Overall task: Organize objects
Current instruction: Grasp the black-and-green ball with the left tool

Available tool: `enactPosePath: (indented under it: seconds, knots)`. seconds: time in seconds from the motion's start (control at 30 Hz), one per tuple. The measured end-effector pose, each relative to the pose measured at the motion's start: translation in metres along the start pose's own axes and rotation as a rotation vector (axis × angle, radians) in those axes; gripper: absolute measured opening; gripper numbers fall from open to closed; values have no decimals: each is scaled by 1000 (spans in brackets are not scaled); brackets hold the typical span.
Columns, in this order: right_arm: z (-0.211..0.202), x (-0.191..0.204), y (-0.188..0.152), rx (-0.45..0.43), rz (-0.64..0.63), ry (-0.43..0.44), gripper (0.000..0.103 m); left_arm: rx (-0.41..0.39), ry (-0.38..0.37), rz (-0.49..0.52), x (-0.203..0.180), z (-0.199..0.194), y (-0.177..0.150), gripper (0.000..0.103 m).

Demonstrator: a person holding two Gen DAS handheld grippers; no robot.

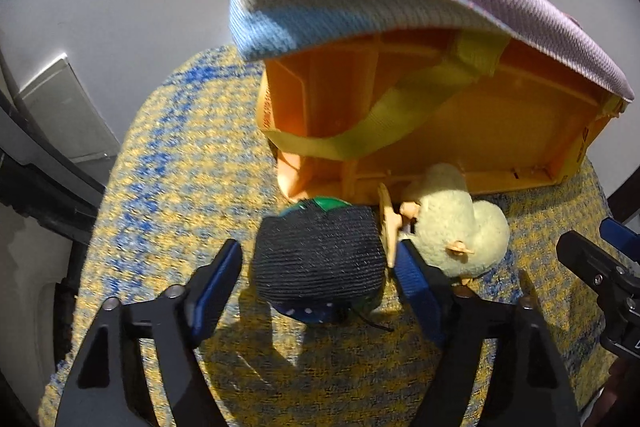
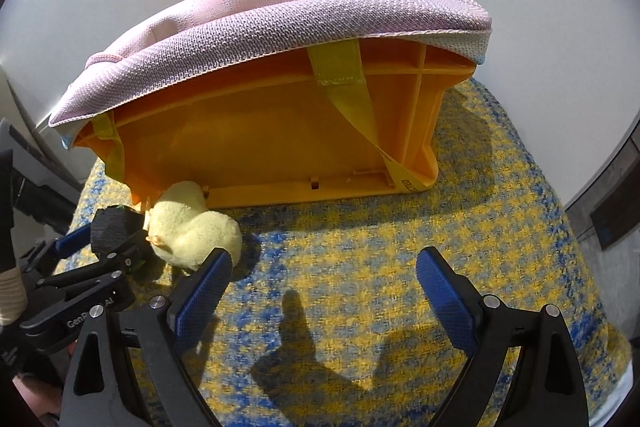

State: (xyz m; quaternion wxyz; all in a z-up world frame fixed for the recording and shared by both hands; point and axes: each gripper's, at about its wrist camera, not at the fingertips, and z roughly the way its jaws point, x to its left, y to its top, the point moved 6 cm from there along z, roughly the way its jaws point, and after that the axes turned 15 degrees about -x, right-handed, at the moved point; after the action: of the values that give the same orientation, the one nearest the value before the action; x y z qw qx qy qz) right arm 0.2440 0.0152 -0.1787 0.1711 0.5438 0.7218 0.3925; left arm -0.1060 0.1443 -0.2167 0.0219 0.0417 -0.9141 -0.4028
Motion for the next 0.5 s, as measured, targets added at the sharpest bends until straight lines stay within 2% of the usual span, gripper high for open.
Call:
enactPosePath:
  seconds: [0.13, 0.5]
  knots:
    - [-1, -1, 0, 1, 1, -2, 94, -7, -11, 6, -3, -2, -1, 68]
    - [-10, 3, 5, -16, -13, 8, 94, -15, -7, -3, 1, -17, -6, 63]
